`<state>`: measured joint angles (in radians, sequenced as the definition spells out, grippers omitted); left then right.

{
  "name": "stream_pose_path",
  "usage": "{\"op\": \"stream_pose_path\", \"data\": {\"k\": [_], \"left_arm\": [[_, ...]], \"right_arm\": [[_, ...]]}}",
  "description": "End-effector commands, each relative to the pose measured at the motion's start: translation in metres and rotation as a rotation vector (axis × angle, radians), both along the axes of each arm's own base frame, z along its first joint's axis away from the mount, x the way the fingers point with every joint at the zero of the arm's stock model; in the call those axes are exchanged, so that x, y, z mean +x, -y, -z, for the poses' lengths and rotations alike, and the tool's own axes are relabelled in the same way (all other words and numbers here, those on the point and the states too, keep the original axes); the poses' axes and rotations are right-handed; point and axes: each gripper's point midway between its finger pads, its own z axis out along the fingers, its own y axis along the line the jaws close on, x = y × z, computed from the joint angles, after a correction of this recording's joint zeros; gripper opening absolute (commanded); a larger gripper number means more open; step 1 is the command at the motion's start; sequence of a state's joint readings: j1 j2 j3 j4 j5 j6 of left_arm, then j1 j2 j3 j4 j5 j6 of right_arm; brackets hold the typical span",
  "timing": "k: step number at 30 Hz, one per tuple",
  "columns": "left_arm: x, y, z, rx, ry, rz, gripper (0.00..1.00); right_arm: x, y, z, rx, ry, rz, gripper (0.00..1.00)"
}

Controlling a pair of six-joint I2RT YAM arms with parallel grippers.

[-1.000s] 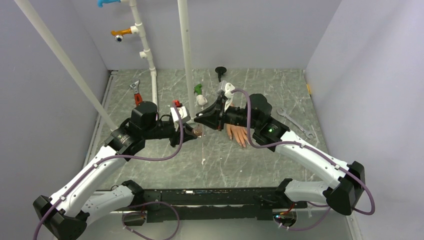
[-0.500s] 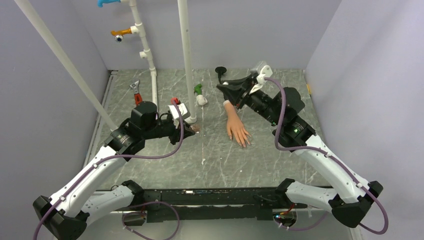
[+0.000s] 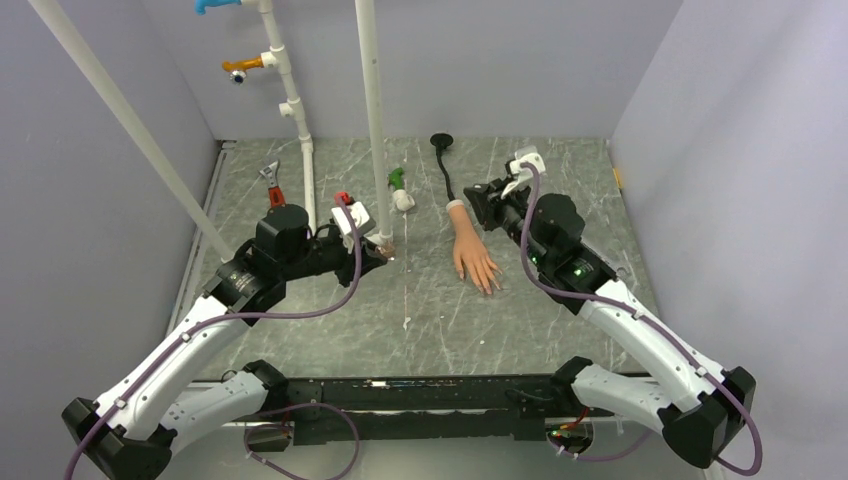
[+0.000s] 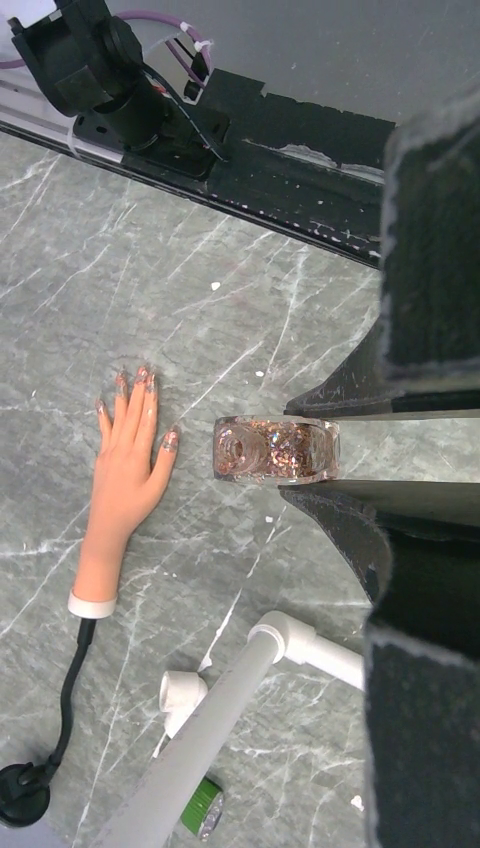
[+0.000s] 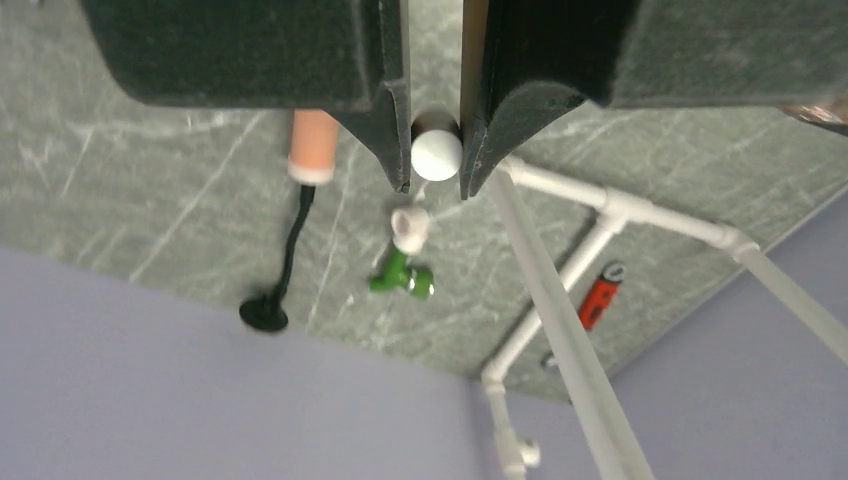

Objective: Paint the nails
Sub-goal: Unscrew the nail polish bottle, then paint the nail polish on the nail.

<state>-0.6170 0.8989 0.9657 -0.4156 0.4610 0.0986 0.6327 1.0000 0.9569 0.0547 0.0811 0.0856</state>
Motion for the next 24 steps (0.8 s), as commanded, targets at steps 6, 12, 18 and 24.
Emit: {"op": "stream_pose_path", "data": {"k": [6,12,18,24], "left_arm": [[0.008,0.001,-0.026,-0.048,0.052,-0.033,0.0],[0.01,0.002,-0.023,-0.036,0.046,-0.035,0.0],[0.012,0.002,-0.019,-0.019,0.039,-0.037,0.0],[0.013,0.002,-0.017,-0.011,0.036,-0.041,0.0]], "right_arm": [[-0.003,0.057,0.085,0.043,-0.215,0.308,0.0],[-0.011,0.079,0.146,0.038,-0.317,0.424,0.0],[-0.009,0.096,0.168,0.093,-0.292,0.511,0.0],[-0.004,0.111,0.19,0.12,-0.338,0.599,0.0]]}}
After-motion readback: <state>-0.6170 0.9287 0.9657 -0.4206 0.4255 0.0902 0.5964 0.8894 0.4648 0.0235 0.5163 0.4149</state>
